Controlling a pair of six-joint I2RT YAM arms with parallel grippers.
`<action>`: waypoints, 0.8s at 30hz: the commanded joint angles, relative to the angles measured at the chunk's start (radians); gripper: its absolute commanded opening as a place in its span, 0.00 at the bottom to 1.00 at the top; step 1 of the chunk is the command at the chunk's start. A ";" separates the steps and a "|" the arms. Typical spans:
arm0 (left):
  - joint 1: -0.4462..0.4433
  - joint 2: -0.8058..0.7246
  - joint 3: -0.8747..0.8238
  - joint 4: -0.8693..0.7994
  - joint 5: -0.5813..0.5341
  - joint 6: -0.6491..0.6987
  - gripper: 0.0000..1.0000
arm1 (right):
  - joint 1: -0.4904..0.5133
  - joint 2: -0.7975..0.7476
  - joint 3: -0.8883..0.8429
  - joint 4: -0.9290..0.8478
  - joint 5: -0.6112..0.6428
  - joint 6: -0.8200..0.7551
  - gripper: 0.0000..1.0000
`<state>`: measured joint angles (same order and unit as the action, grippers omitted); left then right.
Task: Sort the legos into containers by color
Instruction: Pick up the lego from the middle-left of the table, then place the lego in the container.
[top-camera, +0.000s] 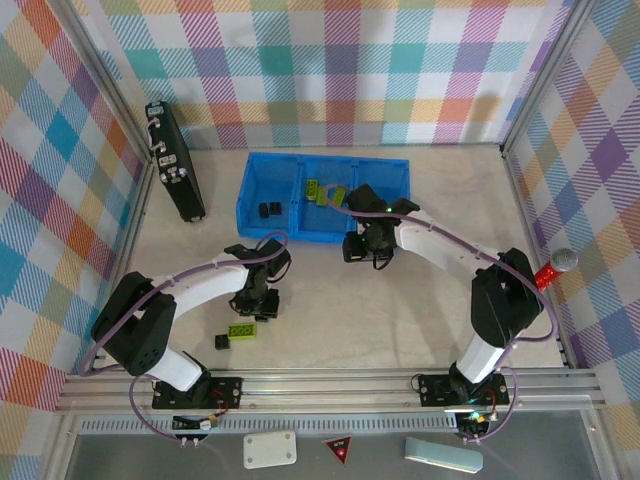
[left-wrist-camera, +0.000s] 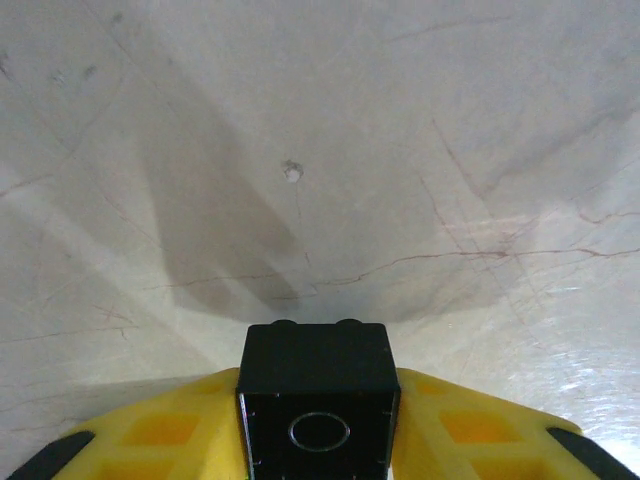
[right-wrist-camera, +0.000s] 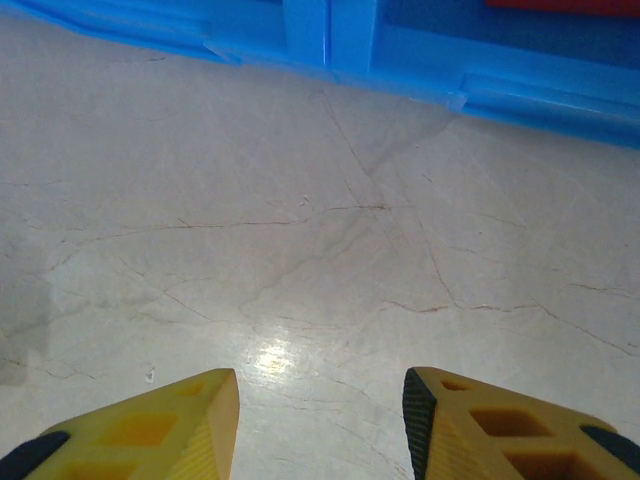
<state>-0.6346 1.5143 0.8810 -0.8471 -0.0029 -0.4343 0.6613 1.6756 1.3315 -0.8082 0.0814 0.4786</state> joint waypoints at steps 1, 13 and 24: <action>-0.010 0.008 0.052 -0.052 -0.020 -0.014 0.38 | 0.006 -0.048 -0.024 -0.002 0.001 0.018 0.48; 0.036 0.107 0.279 -0.123 -0.045 0.097 0.39 | 0.006 -0.119 -0.091 -0.020 0.023 0.058 0.49; 0.150 0.212 0.510 -0.150 -0.013 0.193 0.39 | 0.006 -0.160 -0.100 -0.079 0.059 0.081 0.49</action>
<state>-0.5114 1.7020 1.3296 -0.9554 -0.0315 -0.2893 0.6613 1.5455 1.2369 -0.8417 0.1200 0.5392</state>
